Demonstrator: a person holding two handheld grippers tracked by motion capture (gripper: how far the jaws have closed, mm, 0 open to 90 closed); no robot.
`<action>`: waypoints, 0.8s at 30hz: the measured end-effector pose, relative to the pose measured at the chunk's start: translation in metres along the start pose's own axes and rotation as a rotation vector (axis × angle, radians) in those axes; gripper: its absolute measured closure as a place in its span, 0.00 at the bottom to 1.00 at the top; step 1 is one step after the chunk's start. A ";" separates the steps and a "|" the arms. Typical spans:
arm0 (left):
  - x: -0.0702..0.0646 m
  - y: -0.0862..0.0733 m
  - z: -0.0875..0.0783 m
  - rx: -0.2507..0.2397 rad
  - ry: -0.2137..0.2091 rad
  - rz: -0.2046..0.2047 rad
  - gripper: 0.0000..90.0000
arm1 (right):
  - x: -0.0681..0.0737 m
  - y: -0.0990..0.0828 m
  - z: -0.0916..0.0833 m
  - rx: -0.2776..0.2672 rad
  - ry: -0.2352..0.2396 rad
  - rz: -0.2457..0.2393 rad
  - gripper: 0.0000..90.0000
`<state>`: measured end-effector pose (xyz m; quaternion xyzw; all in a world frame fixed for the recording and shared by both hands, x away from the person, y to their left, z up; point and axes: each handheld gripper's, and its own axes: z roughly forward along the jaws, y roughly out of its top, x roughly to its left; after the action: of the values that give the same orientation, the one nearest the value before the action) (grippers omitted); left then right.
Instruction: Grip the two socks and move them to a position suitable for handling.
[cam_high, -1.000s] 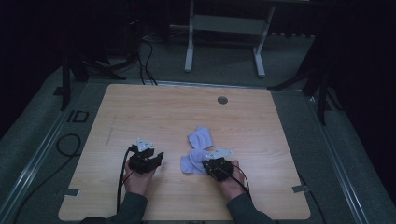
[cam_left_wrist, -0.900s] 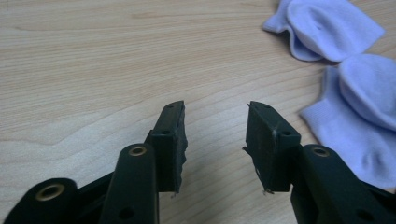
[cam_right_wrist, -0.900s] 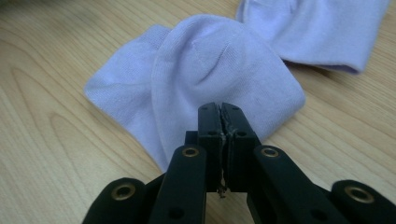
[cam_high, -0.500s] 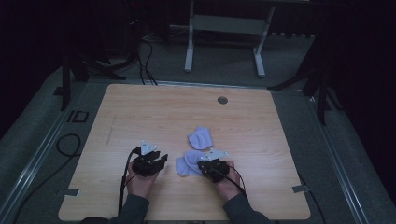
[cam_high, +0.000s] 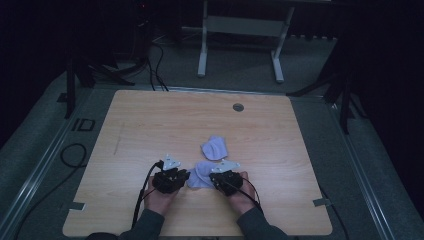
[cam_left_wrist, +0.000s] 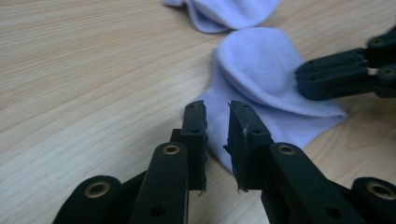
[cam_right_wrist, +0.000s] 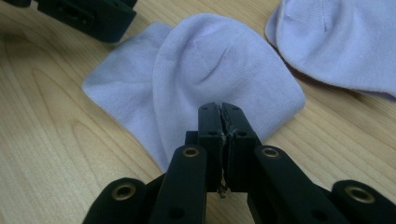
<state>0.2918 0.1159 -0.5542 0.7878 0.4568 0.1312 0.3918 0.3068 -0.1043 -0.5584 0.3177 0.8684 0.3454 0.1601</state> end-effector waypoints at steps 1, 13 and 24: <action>-0.001 0.000 0.000 -0.001 -0.004 0.008 0.86 | 0.000 0.000 0.000 0.000 0.000 -0.001 0.97; -0.008 0.000 0.007 0.019 -0.026 0.042 0.99 | 0.001 0.000 0.000 0.002 -0.003 -0.013 0.97; -0.011 -0.002 0.012 0.059 -0.032 0.061 1.00 | 0.000 0.000 0.000 0.004 0.000 -0.012 0.96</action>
<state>0.2916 0.1017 -0.5619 0.8145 0.4299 0.1168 0.3717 0.3068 -0.1045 -0.5581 0.3130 0.8709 0.3427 0.1614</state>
